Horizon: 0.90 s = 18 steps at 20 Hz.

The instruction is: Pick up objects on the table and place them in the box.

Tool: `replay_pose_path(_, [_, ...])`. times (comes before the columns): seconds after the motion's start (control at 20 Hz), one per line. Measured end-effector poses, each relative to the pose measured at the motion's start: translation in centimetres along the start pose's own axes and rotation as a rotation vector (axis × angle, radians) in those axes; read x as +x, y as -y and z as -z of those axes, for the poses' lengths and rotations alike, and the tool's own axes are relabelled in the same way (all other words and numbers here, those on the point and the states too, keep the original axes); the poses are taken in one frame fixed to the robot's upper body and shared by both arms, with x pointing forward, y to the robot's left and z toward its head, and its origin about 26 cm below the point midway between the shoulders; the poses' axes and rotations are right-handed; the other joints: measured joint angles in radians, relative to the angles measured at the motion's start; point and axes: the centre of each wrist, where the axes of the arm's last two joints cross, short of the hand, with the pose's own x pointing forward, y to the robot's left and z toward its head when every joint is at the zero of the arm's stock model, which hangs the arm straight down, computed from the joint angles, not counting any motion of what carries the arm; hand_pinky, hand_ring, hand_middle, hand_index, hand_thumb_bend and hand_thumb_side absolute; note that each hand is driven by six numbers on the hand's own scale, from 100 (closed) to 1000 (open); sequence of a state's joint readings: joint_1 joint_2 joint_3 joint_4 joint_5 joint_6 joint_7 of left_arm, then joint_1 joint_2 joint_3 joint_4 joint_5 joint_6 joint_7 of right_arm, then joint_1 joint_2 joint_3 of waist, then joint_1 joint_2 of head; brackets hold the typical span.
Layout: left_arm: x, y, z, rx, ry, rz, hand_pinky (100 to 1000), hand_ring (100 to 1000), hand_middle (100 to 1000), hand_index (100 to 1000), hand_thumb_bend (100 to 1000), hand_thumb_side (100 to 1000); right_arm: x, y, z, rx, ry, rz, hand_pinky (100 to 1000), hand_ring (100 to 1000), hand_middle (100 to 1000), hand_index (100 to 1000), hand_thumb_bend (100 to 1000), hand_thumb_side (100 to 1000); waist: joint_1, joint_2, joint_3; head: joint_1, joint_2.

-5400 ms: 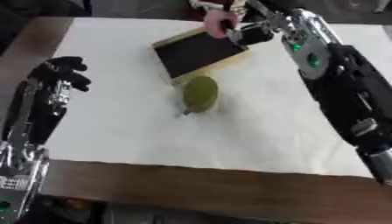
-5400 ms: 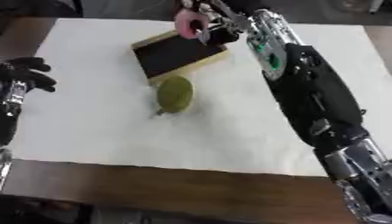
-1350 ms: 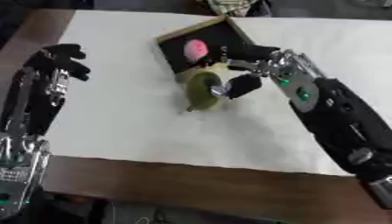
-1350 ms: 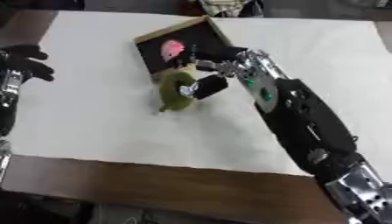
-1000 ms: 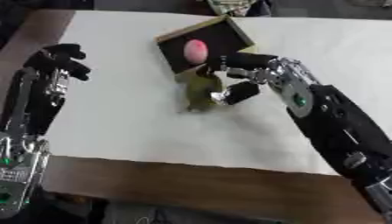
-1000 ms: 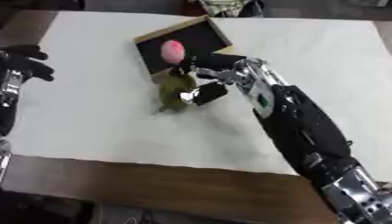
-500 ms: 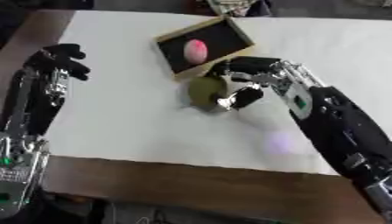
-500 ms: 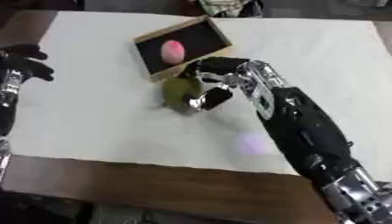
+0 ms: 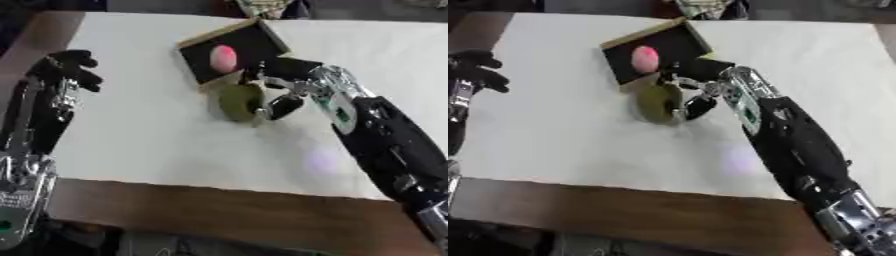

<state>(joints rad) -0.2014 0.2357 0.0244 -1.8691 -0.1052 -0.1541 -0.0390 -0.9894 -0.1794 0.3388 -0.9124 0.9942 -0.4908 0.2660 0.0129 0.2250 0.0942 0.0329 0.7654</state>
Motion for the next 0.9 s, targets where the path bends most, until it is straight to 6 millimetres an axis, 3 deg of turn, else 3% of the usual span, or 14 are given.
replay_pose_path(0.7, [-0.1,0.0,-0.2,0.0,-0.007,0.0,545,559,604,744,100,707,-1.4,6.3,-0.6,-0.317,-0.087,-0.006,808,734,613,336,100,123,0.0,0.0,0.011,-0.009,0.0])
replay_pose_path(0.9, [-0.1,0.1,-0.2,-0.005,-0.006,-0.002,545,559,603,744,100,707,-2.2,6.8,-0.9,-0.36,-0.157,0.013,801,722,598,338,100,112,0.002,-0.003,0.022,-0.018,0.0])
